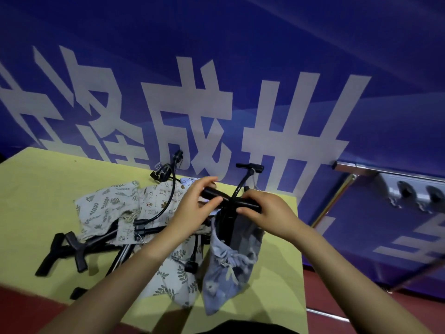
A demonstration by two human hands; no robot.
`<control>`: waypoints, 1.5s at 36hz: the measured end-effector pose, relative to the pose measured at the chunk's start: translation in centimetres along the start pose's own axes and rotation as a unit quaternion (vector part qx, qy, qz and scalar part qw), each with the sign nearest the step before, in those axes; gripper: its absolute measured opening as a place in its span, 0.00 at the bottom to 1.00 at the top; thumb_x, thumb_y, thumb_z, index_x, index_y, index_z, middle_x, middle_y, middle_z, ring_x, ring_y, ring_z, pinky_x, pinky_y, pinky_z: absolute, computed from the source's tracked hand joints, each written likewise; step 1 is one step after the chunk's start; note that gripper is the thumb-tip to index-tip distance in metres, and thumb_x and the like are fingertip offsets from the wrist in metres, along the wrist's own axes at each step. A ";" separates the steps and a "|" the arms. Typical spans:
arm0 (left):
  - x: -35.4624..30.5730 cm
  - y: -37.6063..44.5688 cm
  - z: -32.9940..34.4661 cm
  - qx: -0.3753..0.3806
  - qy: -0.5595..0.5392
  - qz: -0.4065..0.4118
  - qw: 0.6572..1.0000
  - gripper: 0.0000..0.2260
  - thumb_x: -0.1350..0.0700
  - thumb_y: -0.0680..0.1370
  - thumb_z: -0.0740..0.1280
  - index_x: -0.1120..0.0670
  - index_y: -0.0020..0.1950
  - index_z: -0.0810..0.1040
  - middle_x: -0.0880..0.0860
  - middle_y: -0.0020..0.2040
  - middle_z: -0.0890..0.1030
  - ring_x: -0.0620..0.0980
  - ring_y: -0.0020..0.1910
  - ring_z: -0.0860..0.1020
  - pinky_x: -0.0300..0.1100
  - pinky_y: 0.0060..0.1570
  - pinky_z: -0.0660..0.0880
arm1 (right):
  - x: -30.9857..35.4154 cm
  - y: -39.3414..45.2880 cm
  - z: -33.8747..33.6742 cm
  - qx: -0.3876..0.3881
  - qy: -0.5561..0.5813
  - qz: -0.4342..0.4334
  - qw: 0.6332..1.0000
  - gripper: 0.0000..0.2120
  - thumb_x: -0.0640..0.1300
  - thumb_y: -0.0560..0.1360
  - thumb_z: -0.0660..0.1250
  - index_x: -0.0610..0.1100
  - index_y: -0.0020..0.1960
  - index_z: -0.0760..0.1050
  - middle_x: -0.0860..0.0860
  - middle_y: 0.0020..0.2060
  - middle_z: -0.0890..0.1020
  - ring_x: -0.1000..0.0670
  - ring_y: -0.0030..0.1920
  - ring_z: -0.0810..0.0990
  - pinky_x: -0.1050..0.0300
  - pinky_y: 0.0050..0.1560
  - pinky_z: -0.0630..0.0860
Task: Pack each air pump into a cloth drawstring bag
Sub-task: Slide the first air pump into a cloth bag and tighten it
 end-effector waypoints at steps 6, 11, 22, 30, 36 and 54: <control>5.8 -2.3 -0.3 0.002 0.066 -0.178 0.982 0.13 0.45 0.78 0.65 0.55 0.48 0.71 0.53 0.40 0.75 0.49 0.36 0.76 0.52 0.43 0.78 | -1.8 0.1 0.4 -0.059 0.051 0.077 0.994 0.10 0.55 0.78 0.63 0.48 0.50 0.72 0.53 0.41 0.80 0.51 0.40 0.78 0.53 0.41 0.73; 9.6 -8.0 3.3 0.173 0.034 -0.343 0.923 0.20 0.38 0.77 0.61 0.55 0.52 0.77 0.55 0.39 0.80 0.49 0.34 0.79 0.40 0.37 0.78 | -2.2 0.1 0.6 -0.078 0.078 0.102 0.989 0.09 0.54 0.78 0.64 0.49 0.48 0.70 0.54 0.37 0.79 0.54 0.37 0.77 0.56 0.36 0.70; 10.4 -10.1 6.9 0.098 -0.231 -0.410 0.877 0.11 0.56 0.76 0.70 0.61 0.54 0.80 0.58 0.47 0.82 0.52 0.44 0.81 0.43 0.48 0.79 | -1.6 0.1 0.8 -0.074 0.103 0.096 0.987 0.09 0.53 0.77 0.66 0.48 0.48 0.72 0.53 0.39 0.80 0.53 0.39 0.77 0.55 0.39 0.71; 8.8 -7.2 3.2 -0.015 -0.387 -0.381 0.840 0.07 0.57 0.79 0.64 0.59 0.53 0.78 0.55 0.41 0.80 0.49 0.39 0.77 0.41 0.43 0.76 | -3.3 -0.6 0.1 -0.067 0.237 0.107 0.963 0.04 0.48 0.75 0.70 0.53 0.50 0.79 0.55 0.43 0.83 0.54 0.45 0.81 0.54 0.47 0.78; 7.0 -4.2 -0.4 -0.052 -0.363 -0.358 0.858 0.07 0.56 0.79 0.65 0.56 0.52 0.79 0.53 0.42 0.77 0.48 0.40 0.73 0.40 0.41 0.72 | -1.7 -0.8 -0.3 -0.004 0.291 0.058 0.955 0.10 0.43 0.74 0.72 0.57 0.49 0.80 0.58 0.45 0.85 0.56 0.48 0.83 0.56 0.50 0.80; 0.1 -0.2 -2.6 -0.038 -0.407 -0.281 0.868 0.07 0.60 0.78 0.63 0.58 0.43 0.79 0.51 0.38 0.79 0.46 0.37 0.74 0.39 0.42 0.70 | 1.5 1.0 -1.5 0.054 0.076 -0.044 0.995 0.10 0.51 0.77 0.67 0.53 0.57 0.79 0.53 0.44 0.84 0.55 0.43 0.81 0.50 0.46 0.78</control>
Point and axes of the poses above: each hand's wrist, its own y-axis towards the middle knuckle, its own z-axis out of the palm, x = y × z, the point moved 9 cm from there along y, towards the middle knuckle
